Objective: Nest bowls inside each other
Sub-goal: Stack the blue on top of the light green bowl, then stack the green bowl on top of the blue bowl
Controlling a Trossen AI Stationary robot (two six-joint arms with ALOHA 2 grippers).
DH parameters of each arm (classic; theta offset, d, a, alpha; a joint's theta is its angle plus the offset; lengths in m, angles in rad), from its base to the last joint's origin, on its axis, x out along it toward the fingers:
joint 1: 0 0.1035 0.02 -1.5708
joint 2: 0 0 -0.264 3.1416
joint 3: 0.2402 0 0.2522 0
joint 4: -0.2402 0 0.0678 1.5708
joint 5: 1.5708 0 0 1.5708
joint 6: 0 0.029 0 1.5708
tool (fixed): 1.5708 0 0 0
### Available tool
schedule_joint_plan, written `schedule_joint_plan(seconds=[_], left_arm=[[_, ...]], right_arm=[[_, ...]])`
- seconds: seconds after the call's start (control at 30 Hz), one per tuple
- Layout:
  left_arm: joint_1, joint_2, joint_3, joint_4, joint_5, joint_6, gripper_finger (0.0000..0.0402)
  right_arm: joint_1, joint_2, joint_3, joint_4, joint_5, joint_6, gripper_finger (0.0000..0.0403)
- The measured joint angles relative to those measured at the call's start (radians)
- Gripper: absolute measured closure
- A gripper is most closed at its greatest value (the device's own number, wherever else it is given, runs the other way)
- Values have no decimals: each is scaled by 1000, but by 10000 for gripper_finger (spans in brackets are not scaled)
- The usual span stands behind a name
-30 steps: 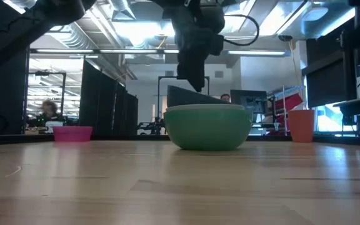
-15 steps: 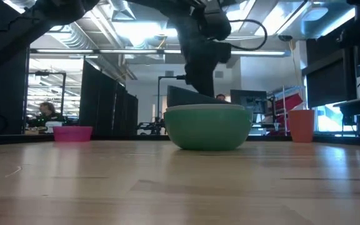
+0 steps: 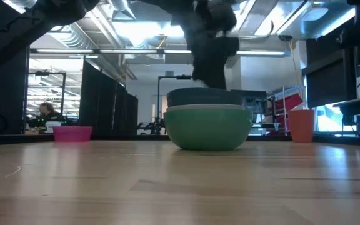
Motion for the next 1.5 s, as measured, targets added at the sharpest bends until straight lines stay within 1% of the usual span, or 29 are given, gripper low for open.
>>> schedule_joint_plan(seconds=[0.03, 0.1, 0.23, 0.3, 0.37, 0.43, 0.5, 0.53, 0.93, 1.03, 1.13, 1.3, 1.4, 1.5], left_arm=[[-8, -42, -32, 28, -1, -11, 252], [-29, -95, -46, 16, -2, -14, 252], [-76, -198, -45, -137, -43, 23, 252], [-89, -226, -44, -228, -47, 38, 252], [-94, -239, -45, -305, -49, 35, 252], [-95, -247, -46, -375, -50, 33, 252], [-97, -263, -46, -432, -50, 35, 252], [-98, -266, -46, -455, -50, 41, 252], [-76, -317, -47, -470, -49, 218, 252], [-69, -333, -47, -472, -49, 255, 252], [-60, -349, -47, -473, -49, 268, 252], [-55, -357, -47, -472, -49, 268, 252], [-58, -361, -47, -472, -47, 273, 252], [-58, -361, -47, -472, -44, 286, 252]], right_arm=[[0, 0, 0, 3, -5, 0, 210], [0, 7, 0, 21, -46, 1, 210], [0, 72, 0, 100, -239, 43, 210], [0, 128, 1, 166, -310, 69, 210], [1, 188, 2, 216, -354, 80, 210], [3, 256, 8, 230, -384, 80, 210], [34, 318, 20, 231, -399, 84, 210], [73, 349, 32, 218, -382, 79, 210], [531, 719, 179, 60, -182, 26, 210], [660, 788, 211, 31, -173, 33, 210], [790, 836, 245, 15, -162, 69, 210], [960, 913, 258, 22, -118, 208, 210], [1042, 971, 258, 55, -93, 270, 210], [1088, 1023, 257, 123, -89, 329, 210]])
